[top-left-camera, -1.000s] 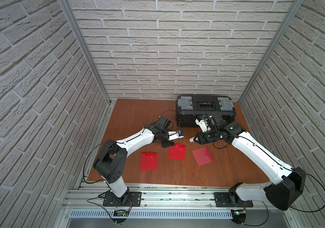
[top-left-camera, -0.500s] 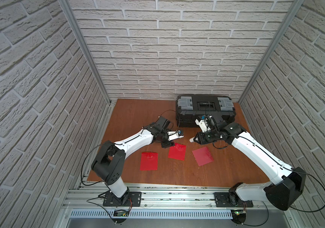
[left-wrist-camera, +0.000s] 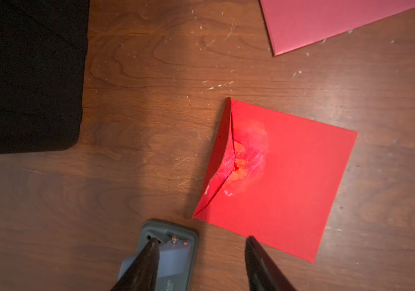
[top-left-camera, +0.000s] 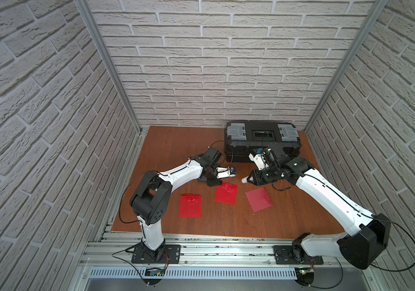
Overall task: Seal the envelope with a glue stick
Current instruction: Adjust the envelope at the center of the board.
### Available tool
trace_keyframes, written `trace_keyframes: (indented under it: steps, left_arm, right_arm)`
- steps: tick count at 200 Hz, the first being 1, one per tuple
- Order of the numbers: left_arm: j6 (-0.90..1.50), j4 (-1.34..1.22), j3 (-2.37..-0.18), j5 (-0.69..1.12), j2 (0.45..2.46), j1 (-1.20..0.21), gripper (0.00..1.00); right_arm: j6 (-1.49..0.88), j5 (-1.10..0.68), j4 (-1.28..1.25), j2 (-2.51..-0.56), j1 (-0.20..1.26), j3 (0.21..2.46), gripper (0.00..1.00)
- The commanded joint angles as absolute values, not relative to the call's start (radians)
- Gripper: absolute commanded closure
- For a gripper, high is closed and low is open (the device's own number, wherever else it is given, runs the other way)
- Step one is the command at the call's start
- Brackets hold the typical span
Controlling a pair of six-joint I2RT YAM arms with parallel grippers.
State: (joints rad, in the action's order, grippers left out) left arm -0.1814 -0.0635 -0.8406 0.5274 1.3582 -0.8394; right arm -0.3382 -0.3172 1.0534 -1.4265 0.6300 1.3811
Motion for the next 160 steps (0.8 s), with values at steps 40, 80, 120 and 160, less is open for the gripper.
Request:
trace_keyframes:
  steps: [40, 80, 120, 160]
  left_arm:
    - [-0.266, 0.054, -0.899, 0.447, 1.339, -0.807, 0.51]
    - [-0.491, 0.266, -0.953, 0.407, 1.388, -0.691, 0.42]
    - [-0.637, 0.435, -1.097, 0.324, 1.558, -0.647, 0.42]
    - [-0.731, 0.517, -1.23, 0.235, 1.723, -0.653, 0.44]
  right_arm:
    - [-0.348, -0.184, 0.931, -1.367, 0.657, 1.362, 0.98]
    - [-0.34, -0.126, 0.889, -1.323, 0.598, 1.287, 0.98]
    - [-0.29, -0.182, 0.877, -1.31, 0.502, 1.267, 0.97]
    - [-0.256, -0.22, 0.882, -1.306, 0.458, 1.257, 0.97]
